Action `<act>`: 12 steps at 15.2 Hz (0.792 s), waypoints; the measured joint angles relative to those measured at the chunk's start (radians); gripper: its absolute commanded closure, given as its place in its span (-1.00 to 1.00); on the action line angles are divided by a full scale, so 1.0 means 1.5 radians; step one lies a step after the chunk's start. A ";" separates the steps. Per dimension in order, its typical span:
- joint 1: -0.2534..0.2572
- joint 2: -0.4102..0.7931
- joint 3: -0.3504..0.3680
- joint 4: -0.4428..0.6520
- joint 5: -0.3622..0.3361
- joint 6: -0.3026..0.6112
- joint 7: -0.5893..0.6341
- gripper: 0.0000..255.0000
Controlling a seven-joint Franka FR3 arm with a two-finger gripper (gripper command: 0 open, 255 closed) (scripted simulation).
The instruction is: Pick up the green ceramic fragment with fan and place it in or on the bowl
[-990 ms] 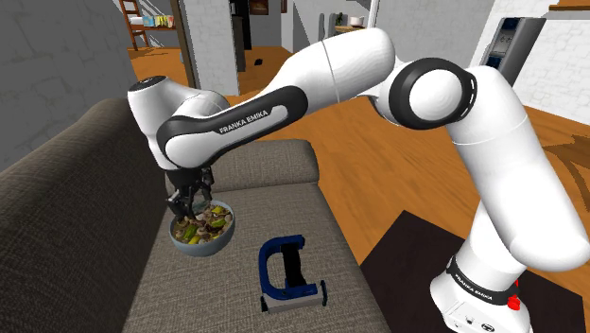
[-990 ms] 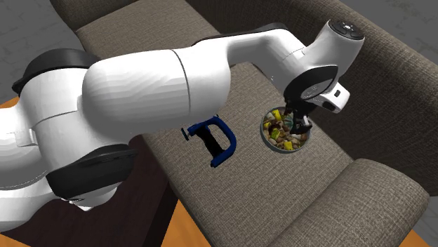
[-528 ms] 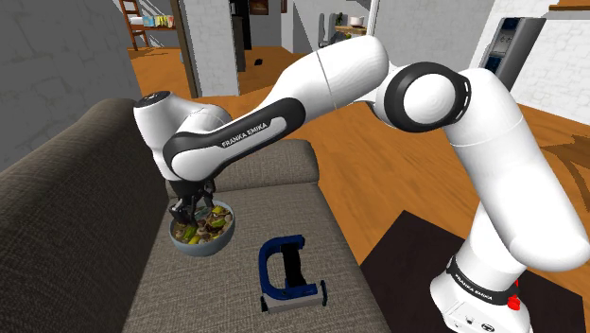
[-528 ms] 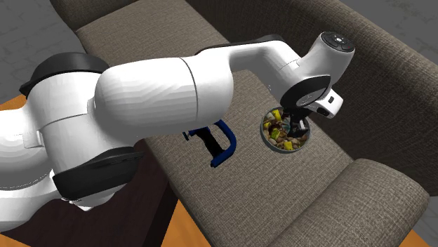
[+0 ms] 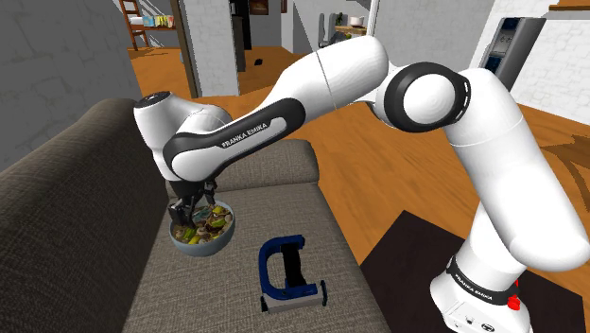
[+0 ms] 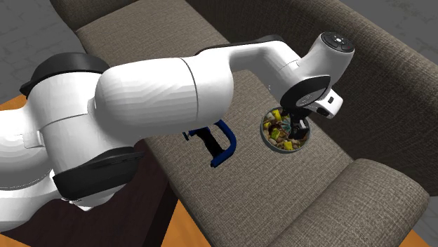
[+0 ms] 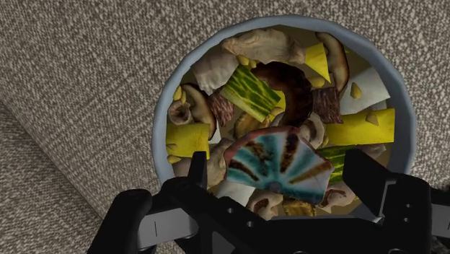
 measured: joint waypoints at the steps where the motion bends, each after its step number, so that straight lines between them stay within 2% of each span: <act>1: 0.000 0.000 0.000 0.000 0.000 0.000 0.000 -1.00; 4: 0.001 -0.003 0.001 0.004 0.001 -0.007 0.000 -1.00; 8: 0.006 -0.022 0.008 0.038 0.011 -0.058 -0.008 -1.00; 12: 0.008 -0.021 0.008 0.050 0.012 -0.068 -0.010 -1.00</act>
